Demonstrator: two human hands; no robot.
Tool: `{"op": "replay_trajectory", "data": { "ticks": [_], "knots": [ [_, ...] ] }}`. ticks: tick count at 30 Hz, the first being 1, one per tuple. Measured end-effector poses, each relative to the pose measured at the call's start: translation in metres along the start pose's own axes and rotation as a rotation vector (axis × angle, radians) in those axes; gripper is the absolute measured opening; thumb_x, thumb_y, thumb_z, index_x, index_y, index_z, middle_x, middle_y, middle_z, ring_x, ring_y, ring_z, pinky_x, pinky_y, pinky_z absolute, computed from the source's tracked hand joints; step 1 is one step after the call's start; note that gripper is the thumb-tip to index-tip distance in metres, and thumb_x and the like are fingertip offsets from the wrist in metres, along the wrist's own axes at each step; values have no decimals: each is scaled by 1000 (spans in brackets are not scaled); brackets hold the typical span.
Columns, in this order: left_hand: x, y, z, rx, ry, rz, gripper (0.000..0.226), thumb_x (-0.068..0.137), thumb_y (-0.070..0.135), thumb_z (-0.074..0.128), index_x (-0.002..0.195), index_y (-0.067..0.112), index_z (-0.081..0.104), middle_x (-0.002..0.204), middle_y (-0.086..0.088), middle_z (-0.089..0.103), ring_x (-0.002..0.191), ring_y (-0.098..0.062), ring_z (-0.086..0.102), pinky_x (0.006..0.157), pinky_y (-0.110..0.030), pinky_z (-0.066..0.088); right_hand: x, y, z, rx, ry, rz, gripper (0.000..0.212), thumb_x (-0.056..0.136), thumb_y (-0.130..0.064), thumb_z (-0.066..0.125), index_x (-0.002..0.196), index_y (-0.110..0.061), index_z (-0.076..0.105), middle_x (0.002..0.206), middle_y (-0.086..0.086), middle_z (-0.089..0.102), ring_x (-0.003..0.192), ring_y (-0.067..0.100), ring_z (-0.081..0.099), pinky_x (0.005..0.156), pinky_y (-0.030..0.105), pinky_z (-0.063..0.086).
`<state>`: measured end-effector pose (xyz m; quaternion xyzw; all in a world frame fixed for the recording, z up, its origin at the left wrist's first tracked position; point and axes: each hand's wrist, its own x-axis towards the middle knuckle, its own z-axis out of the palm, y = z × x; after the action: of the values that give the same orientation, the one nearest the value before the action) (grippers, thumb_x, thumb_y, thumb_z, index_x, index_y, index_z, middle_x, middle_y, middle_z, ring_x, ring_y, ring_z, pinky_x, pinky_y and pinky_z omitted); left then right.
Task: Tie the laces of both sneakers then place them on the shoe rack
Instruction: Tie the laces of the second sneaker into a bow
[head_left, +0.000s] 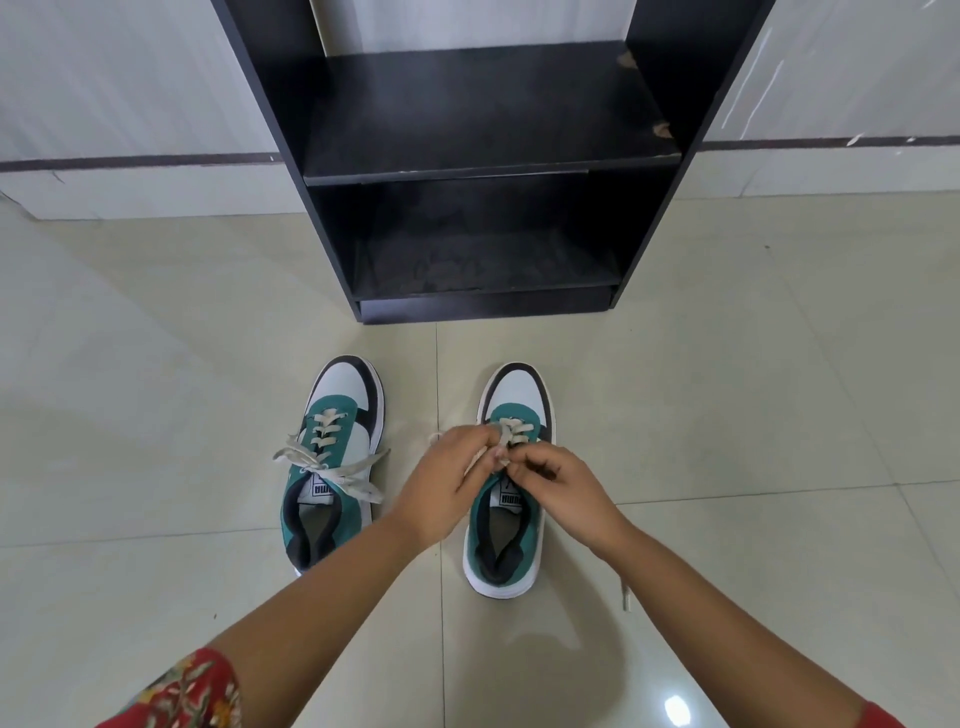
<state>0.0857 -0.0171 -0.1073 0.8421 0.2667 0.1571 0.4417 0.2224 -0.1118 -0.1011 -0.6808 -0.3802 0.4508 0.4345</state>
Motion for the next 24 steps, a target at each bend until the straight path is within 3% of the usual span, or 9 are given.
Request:
{"op": "replay_trajectory", "data": {
  "ticks": [3,6,8,10,13,17,24],
  "knots": [
    [4,-4,-7,505,129,167,21,93,27,45,93,15,63,83,2,68,84,-16,56,102,-47,33,-5,-1,0,-8,35,-2,23,89,-14,60,78,-34,68,92,2,70,91,14,64,82,23,49],
    [6,5,-10,711,186,111,23,88,32,48,82,21,68,67,8,69,70,-17,59,103,-43,24,-11,-1,2,-89,60,-42,18,91,-16,55,81,-30,62,86,-4,66,81,5,59,74,16,46],
    [9,14,-10,696,168,-38,31,87,36,44,74,21,69,56,4,66,64,-17,59,100,-36,20,-14,0,4,-131,94,-77,9,91,-16,56,91,-25,55,86,-7,63,82,5,59,74,16,46],
    [12,20,-11,635,142,-196,35,88,38,42,76,22,71,60,1,68,67,-17,61,98,-33,16,-17,3,4,-181,124,-139,12,89,-10,55,91,-21,51,85,-8,60,85,11,59,76,20,47],
    [13,26,-13,496,158,-321,27,90,40,47,89,27,71,68,0,70,72,-12,54,98,-32,15,-19,12,8,-295,161,-227,24,87,0,49,90,-18,66,92,-6,57,95,13,57,86,25,47],
    [10,27,-16,374,198,-416,24,88,44,51,90,30,71,59,10,54,72,-8,51,101,-36,20,-21,17,22,-432,212,-266,35,91,-6,49,121,-17,61,108,0,52,104,12,53,95,21,45],
    [9,24,-21,238,49,-452,31,90,42,46,82,25,71,78,-2,70,86,-16,59,89,-38,26,-24,28,30,-527,249,-316,47,93,-13,40,139,-23,41,126,3,49,115,12,46,101,19,38]
  ]
}}
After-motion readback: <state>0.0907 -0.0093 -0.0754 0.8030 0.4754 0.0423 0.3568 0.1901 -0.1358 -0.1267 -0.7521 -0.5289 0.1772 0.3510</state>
